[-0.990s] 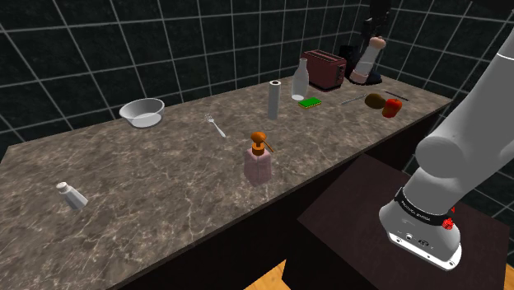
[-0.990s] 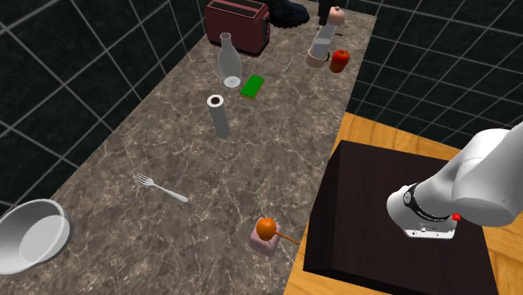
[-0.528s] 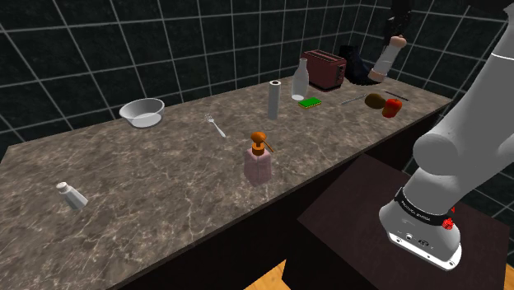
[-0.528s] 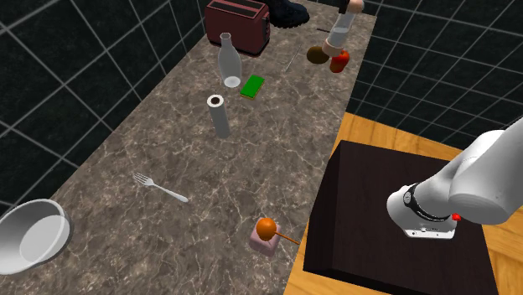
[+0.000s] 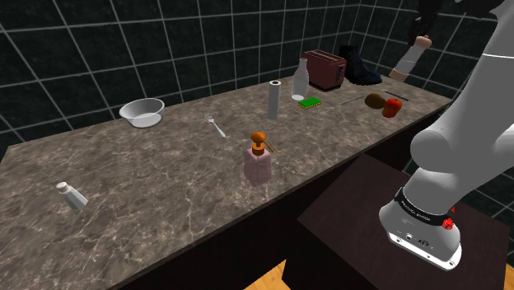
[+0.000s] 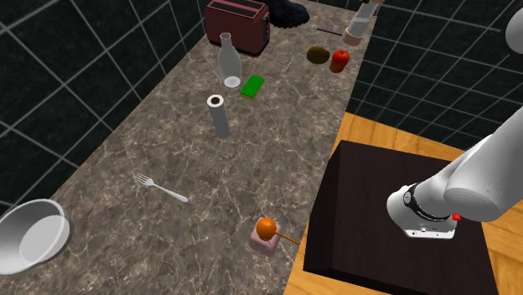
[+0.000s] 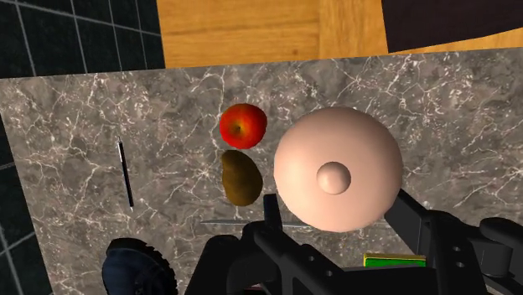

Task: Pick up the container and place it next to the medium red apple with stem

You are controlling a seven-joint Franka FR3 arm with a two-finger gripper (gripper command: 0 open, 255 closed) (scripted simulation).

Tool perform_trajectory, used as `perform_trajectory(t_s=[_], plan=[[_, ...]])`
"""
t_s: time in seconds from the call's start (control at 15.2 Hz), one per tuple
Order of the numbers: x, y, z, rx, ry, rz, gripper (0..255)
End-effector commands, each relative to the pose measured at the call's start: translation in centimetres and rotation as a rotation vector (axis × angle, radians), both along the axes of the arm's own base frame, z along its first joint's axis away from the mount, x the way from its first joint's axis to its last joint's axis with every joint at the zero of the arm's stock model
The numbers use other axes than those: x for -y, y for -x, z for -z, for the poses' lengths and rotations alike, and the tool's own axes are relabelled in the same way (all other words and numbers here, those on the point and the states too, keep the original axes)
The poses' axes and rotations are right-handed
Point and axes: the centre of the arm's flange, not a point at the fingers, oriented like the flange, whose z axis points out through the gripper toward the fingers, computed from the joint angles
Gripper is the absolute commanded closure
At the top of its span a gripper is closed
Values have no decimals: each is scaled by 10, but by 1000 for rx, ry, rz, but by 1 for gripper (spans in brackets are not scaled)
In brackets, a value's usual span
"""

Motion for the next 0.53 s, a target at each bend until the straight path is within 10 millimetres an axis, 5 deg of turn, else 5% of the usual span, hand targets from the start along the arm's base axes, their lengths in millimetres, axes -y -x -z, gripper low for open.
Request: perform_trajectory(t_s=[0.0, 0.46], plan=[[17, 12, 2, 0, 0, -2, 255], [17, 12, 39, 0, 0, -2, 255]])
